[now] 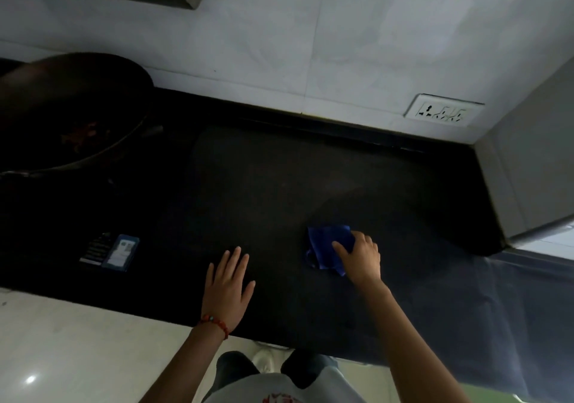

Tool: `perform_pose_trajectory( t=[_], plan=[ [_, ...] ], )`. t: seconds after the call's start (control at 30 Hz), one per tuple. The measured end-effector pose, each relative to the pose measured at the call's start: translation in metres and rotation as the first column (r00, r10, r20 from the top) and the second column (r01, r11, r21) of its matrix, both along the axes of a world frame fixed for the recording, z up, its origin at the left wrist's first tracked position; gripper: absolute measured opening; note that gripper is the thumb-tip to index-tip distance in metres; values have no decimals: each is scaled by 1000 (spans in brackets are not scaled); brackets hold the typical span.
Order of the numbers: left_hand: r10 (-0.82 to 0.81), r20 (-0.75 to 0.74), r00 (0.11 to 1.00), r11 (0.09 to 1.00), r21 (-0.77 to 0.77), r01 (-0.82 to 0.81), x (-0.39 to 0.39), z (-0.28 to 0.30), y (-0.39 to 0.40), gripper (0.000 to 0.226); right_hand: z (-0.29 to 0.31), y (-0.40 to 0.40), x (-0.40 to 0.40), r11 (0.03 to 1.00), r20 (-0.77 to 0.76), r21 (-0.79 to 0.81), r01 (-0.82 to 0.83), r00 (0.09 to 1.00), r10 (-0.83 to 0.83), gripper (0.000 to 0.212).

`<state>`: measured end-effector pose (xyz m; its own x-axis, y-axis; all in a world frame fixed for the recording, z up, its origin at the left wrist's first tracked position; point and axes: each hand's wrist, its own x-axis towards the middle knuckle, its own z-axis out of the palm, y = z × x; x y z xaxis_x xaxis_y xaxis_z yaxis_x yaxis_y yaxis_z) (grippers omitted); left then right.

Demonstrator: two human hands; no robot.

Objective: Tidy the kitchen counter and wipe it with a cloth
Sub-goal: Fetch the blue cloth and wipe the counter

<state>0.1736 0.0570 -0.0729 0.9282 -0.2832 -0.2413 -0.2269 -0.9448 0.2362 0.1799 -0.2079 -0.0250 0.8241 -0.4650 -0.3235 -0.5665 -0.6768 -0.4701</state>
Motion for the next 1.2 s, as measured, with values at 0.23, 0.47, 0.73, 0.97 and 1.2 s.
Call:
perform_pose_trajectory(
  t=[0.23,0.47,0.73,0.97,1.2],
  plan=[
    [121,45,992,993,-13,-121,-28,0,4,57,4,15,-3,955,101,284,-85,993,58,45],
    [518,0,856,845,-160,-511,-92,9,27,56,19,47,-5,855,173,373,-359,933,316,39],
    [877,-209,432,383,-238,-893,-205,11,88,47,22,166,-26,606,182,454,-653,734,654,31],
    [913,-399,-83,-207,-280,-937,-324,-6,153,32,-1,298,-70,342,161,427,-837,442,882,30],
    [793,-498,-351,-514,-236,-825,-419,-23,240,27,-32,421,-105,363,53,348,-864,405,913,35]
  ],
)
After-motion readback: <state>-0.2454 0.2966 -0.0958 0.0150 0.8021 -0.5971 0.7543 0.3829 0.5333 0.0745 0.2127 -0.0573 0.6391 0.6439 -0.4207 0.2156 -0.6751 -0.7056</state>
